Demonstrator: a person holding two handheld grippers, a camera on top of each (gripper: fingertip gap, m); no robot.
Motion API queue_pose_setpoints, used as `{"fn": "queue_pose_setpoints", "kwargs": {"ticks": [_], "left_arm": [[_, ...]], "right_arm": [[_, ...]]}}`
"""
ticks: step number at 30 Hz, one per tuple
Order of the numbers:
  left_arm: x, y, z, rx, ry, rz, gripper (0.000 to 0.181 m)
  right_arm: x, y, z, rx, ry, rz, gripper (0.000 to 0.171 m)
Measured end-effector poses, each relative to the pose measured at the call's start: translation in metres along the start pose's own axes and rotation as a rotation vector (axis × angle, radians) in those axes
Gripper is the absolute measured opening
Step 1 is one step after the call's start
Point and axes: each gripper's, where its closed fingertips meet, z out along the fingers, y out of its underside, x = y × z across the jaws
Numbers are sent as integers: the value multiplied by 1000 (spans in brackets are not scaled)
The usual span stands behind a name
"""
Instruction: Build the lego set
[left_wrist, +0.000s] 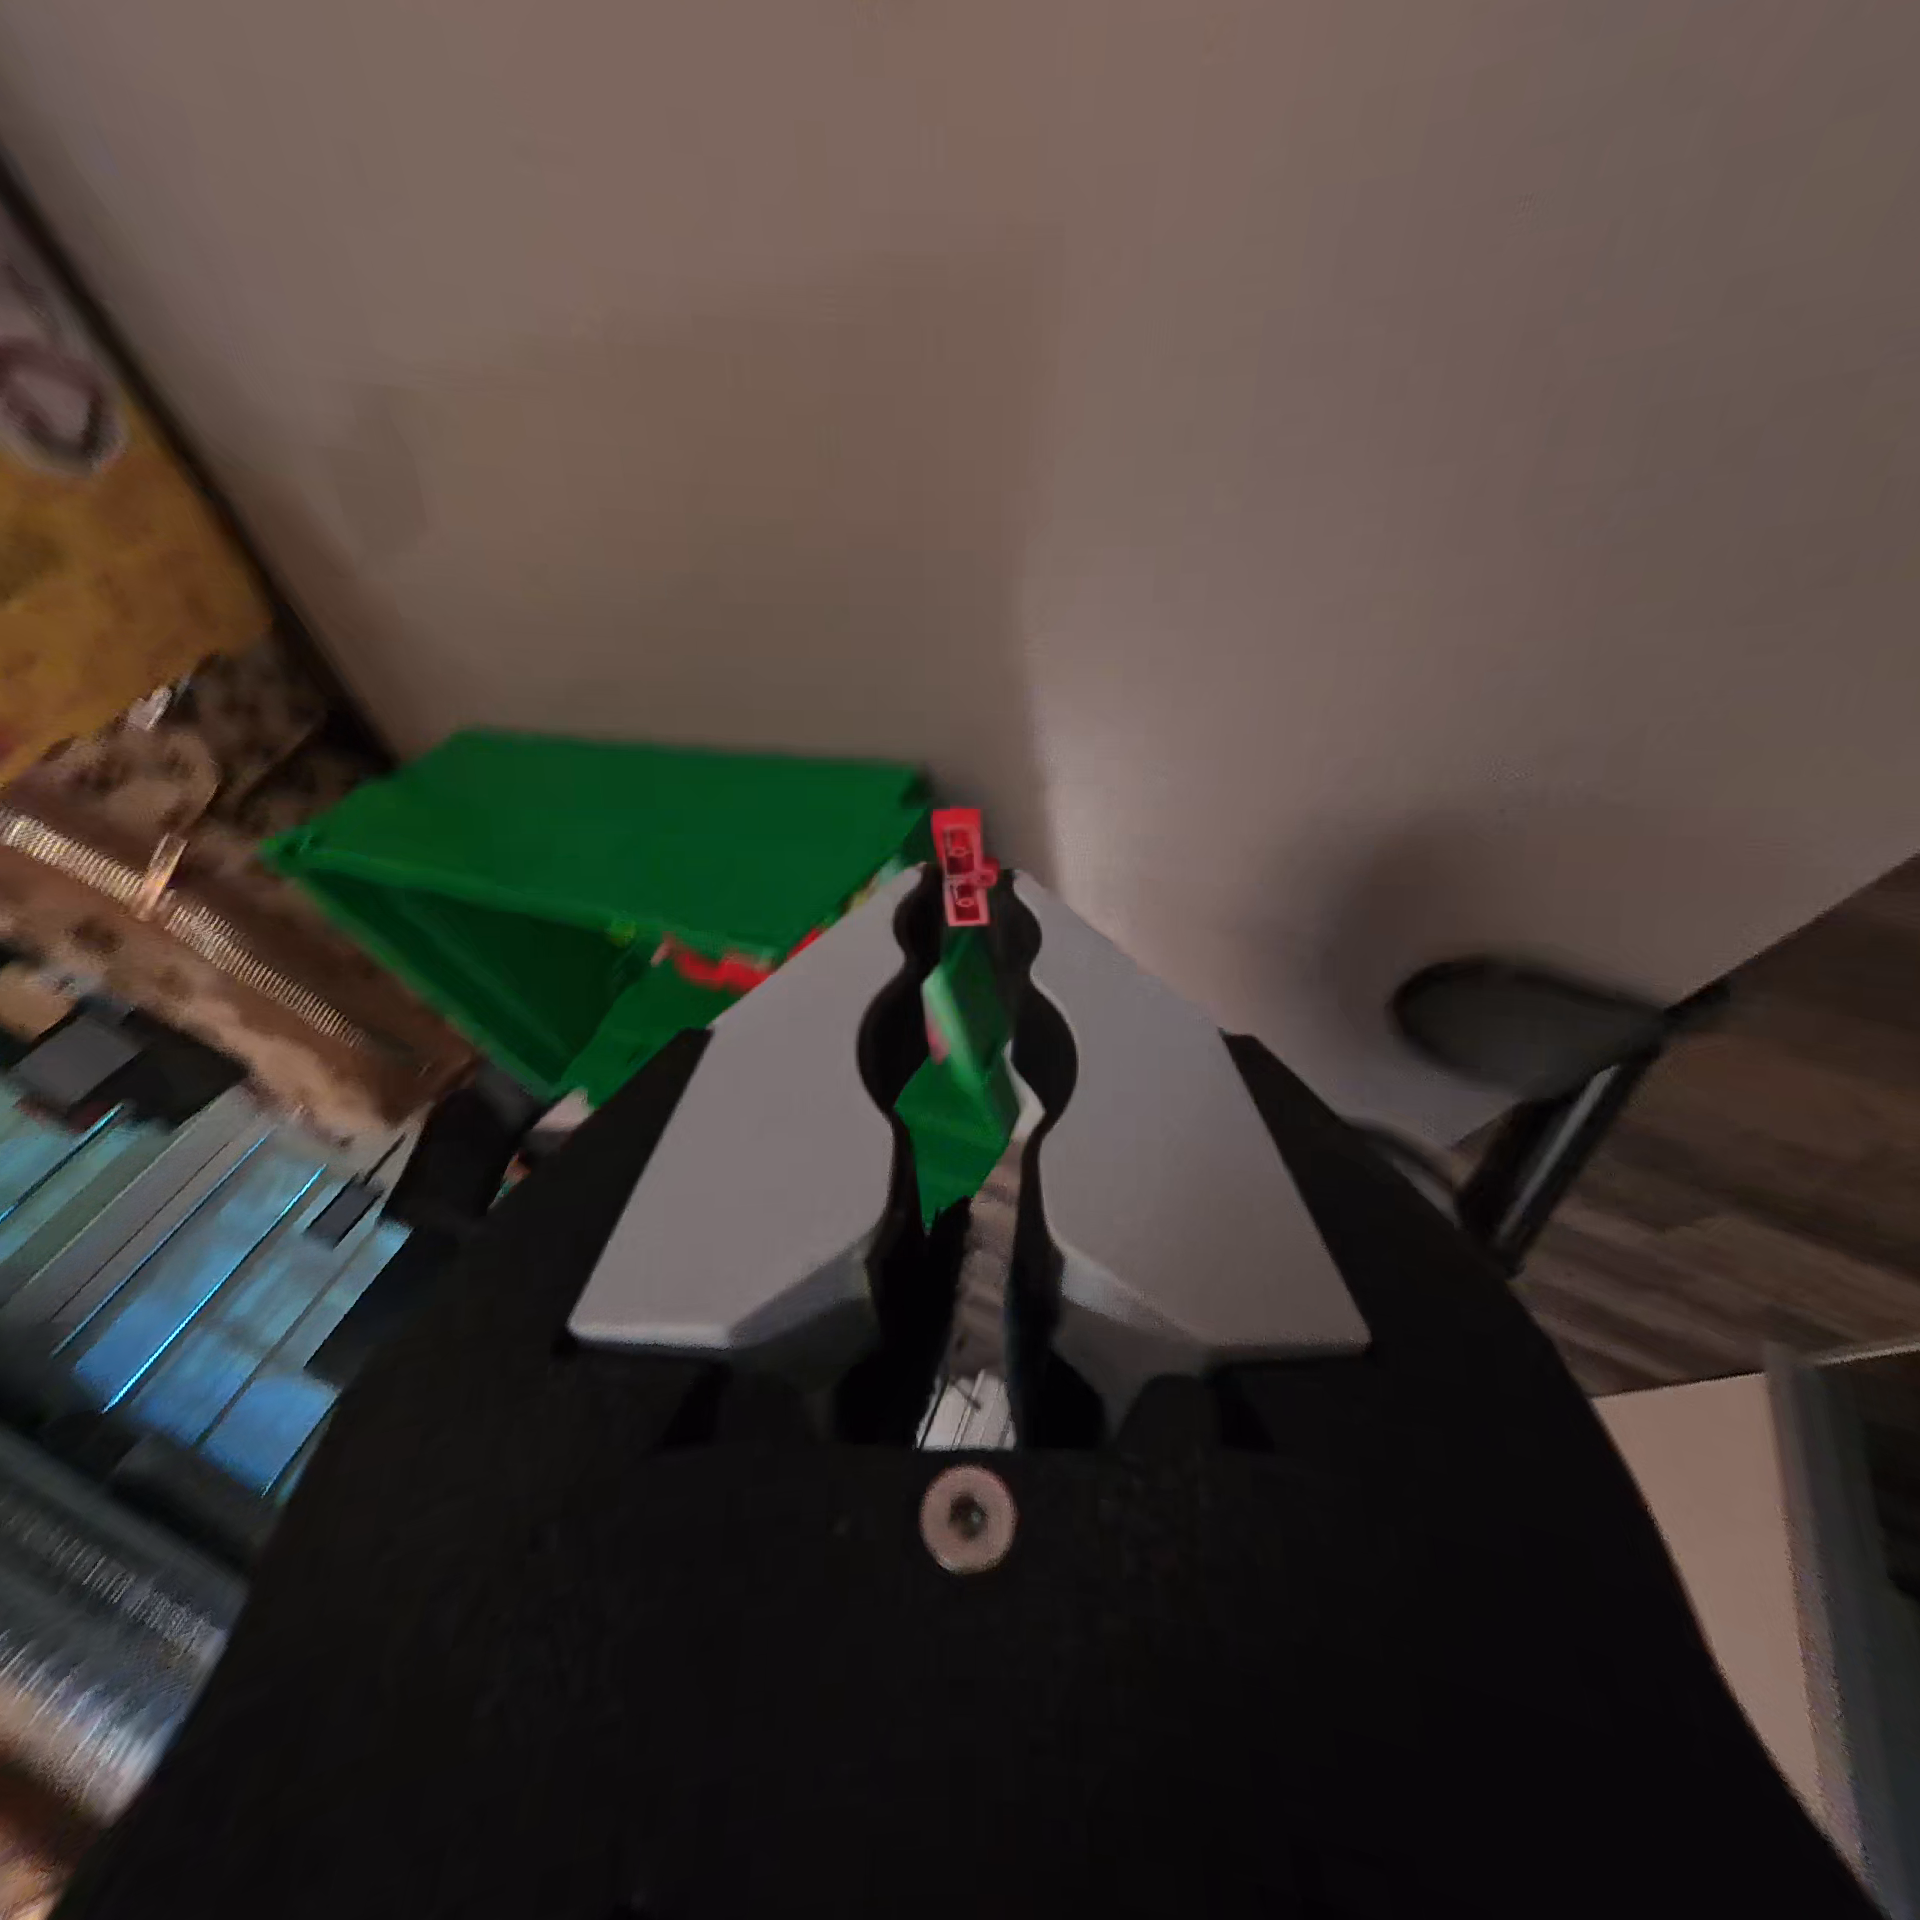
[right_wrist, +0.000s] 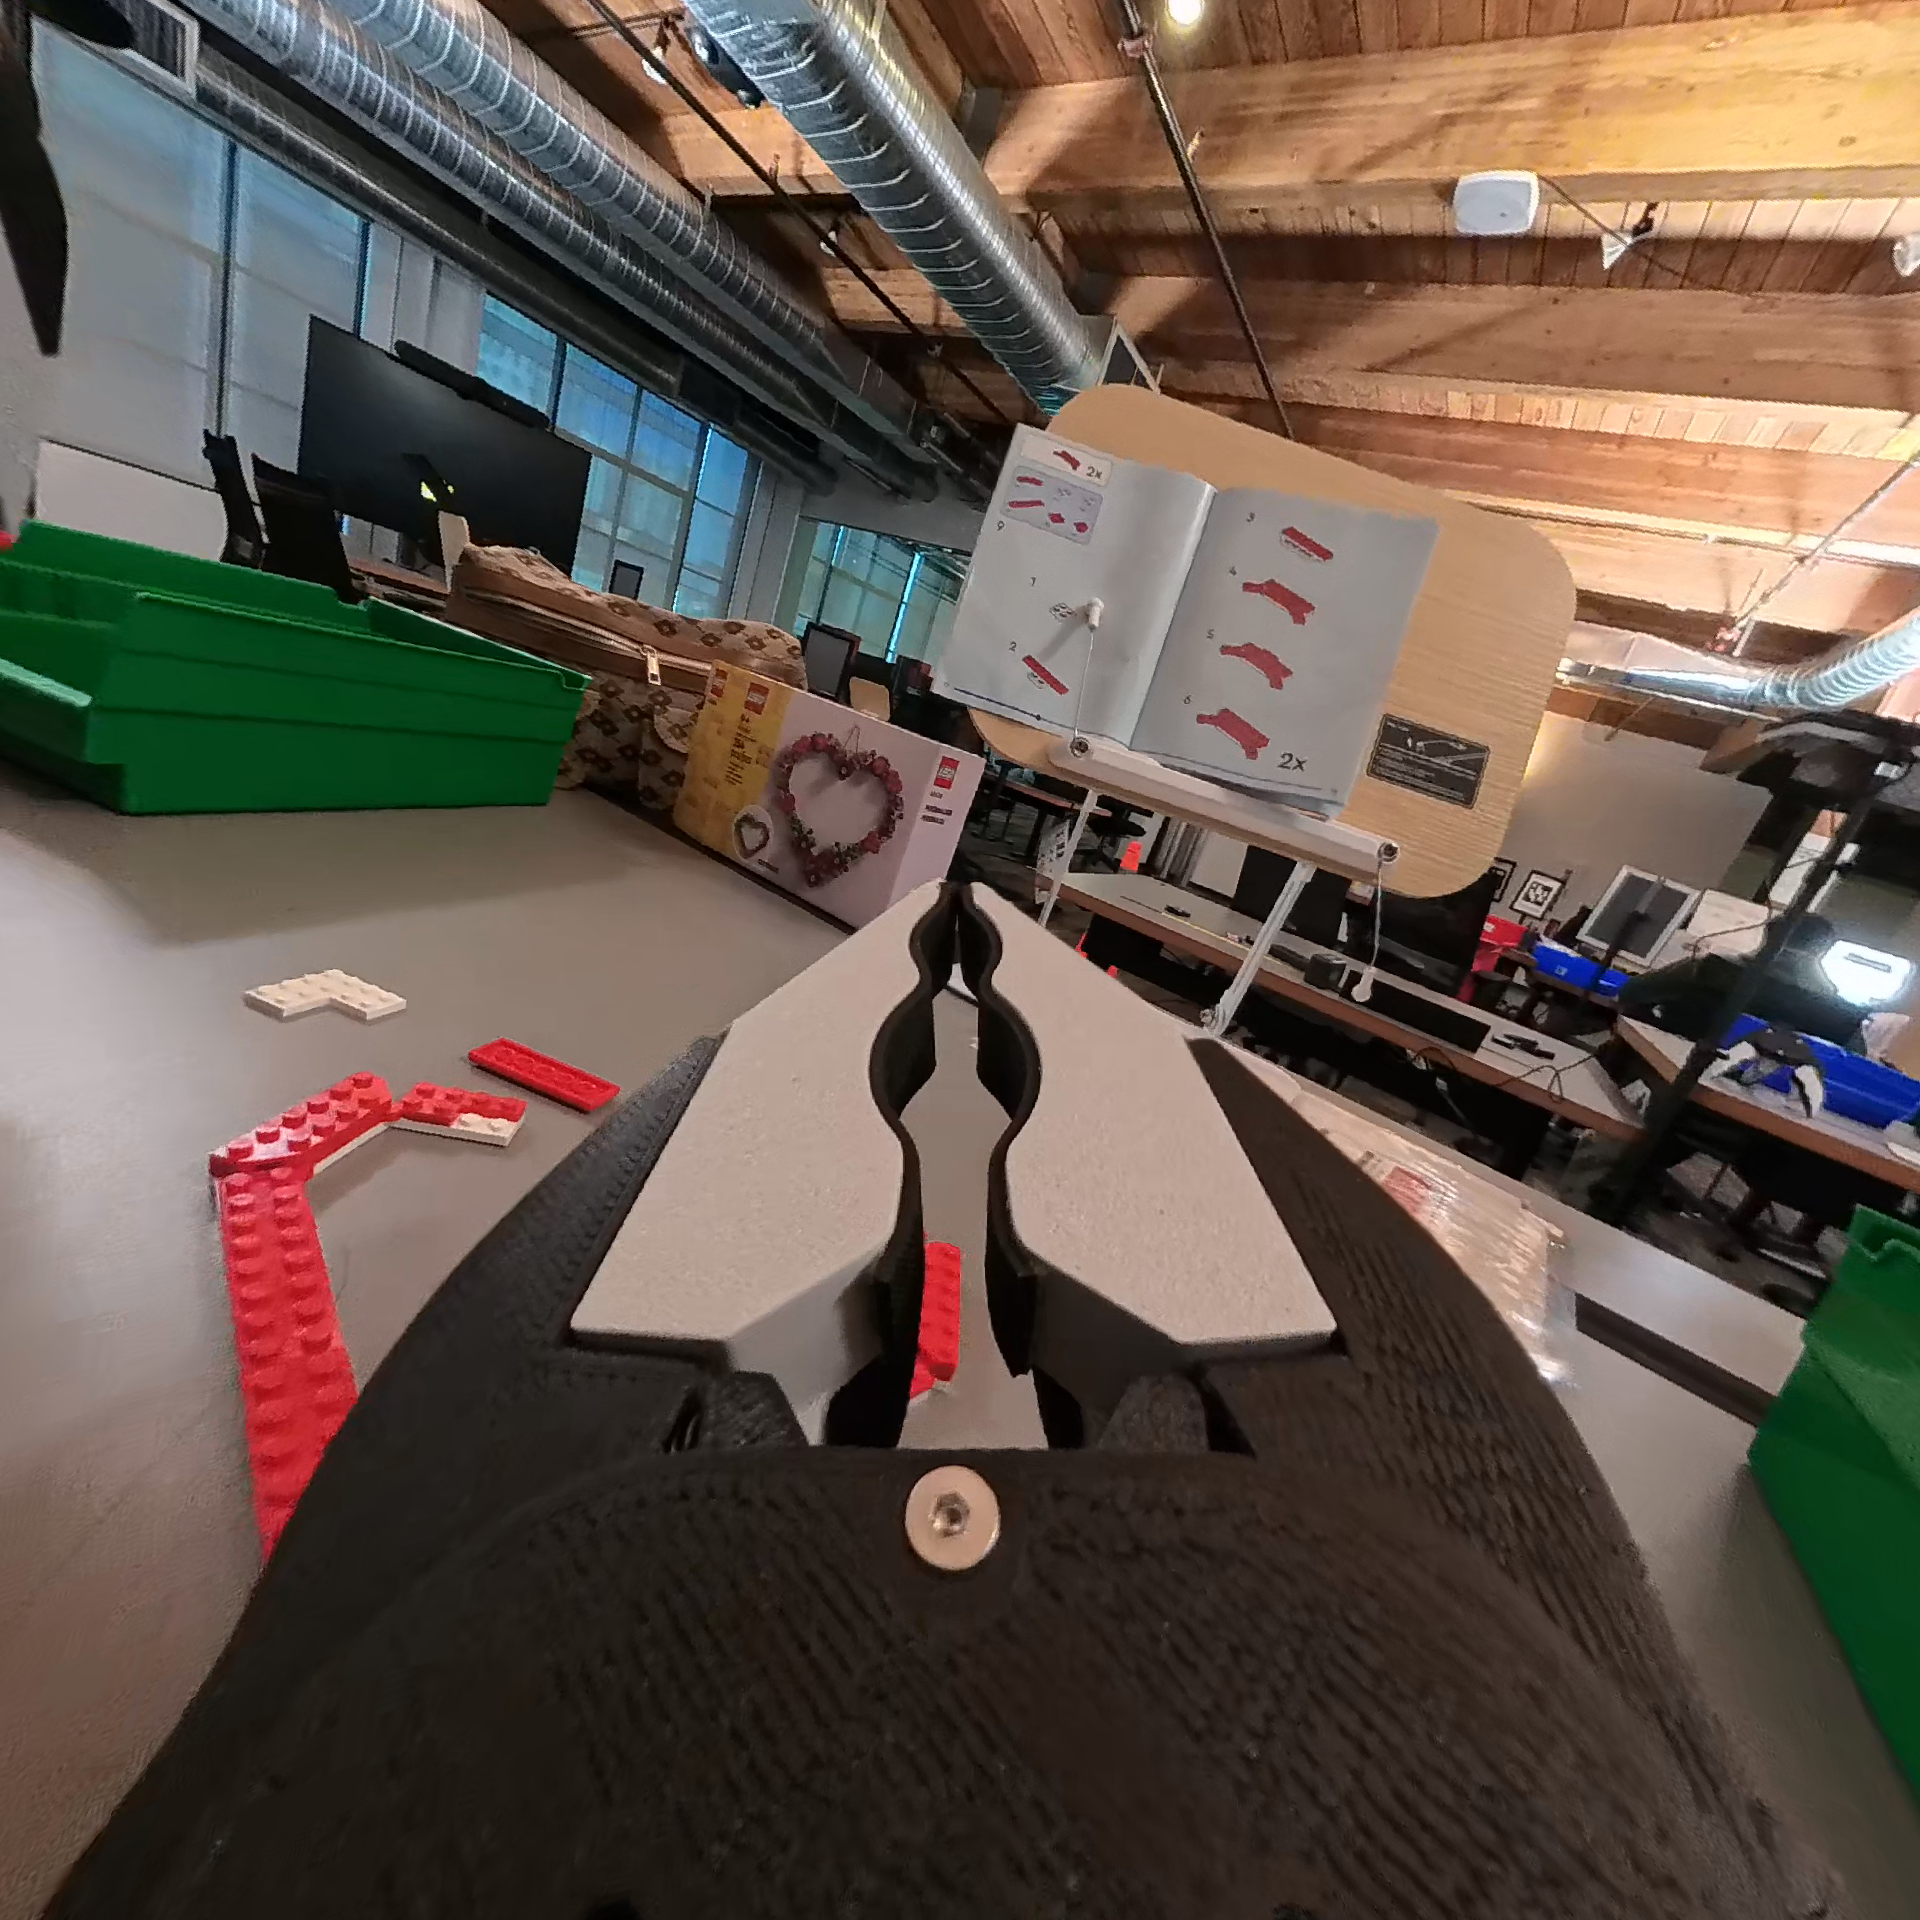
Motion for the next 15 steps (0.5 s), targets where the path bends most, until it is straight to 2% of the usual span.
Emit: {"fn": "queue_pose_setpoints", "kwargs": {"ticks": [4, 7, 10, 15], "left_arm": [[41, -65, 5, 97, 142, 26, 8], [59, -101, 11, 169, 240, 13, 8], [66, -121, 19, 215, 312, -44, 8], [77, -136, 34, 238, 385, -81, 8]], "right_arm": [[-3, 1, -2, -8, -4, -56, 0], [-6, 4, -2, -22, -6, -105, 0], [-9, 4, -2, -26, -15, -120, 0], [-14, 6, -2, -37, -29, -157, 0]]}}
